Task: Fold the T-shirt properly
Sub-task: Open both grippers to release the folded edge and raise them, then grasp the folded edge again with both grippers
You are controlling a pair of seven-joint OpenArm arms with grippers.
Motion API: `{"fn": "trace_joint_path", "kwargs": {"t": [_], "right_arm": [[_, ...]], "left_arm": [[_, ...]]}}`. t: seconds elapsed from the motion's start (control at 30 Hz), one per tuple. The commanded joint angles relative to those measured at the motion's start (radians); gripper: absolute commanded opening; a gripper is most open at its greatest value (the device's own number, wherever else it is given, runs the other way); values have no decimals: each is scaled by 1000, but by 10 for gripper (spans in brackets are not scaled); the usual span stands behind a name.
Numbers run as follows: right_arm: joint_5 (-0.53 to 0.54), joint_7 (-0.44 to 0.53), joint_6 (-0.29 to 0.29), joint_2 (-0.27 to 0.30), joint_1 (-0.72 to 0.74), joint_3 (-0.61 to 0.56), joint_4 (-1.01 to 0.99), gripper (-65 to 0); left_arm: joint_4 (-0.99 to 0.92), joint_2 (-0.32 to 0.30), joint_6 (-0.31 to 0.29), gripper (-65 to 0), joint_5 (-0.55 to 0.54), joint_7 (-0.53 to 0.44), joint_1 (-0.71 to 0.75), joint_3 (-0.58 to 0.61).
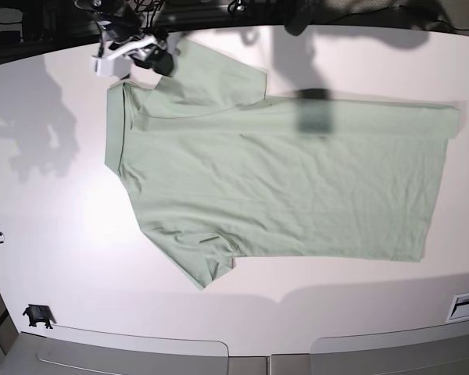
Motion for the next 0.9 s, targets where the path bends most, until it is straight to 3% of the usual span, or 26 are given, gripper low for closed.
{"fn": "trace_joint_path", "kwargs": {"t": [0.0, 0.17, 0.3, 0.47, 0.53, 0.63, 0.67, 0.87], "right_arm": [[-1, -7, 4, 5, -12, -27, 8, -299], [-55, -7, 3, -24, -12, -127, 8, -299], [-57, -6, 3, -56, -12, -132, 8, -299], [-53, -7, 4, -58, -12, -132, 8, -312], [-31, -6, 6, -58, -12, -132, 8, -407], [37, -4, 41, -59, -10, -132, 10, -623], [59, 0, 67, -59, -5, -132, 10, -650], [84, 4, 146, -83, 126, -132, 10, -650]], "left_arm": [[16, -27, 5, -430, -17, -25, -5, -11], [16, -28, 5, -430, -16, -24, -5, -11], [16, -28, 5, -430, -16, -25, -5, -11], [16, -28, 5, -430, -17, -25, -5, -11], [16, -28, 5, -430, -16, -25, -5, -11], [16, -28, 5, -430, -16, -25, -5, -11], [16, -28, 5, -430, -16, -25, -5, -11], [16, -28, 5, -430, -17, -25, -5, -11]]}}
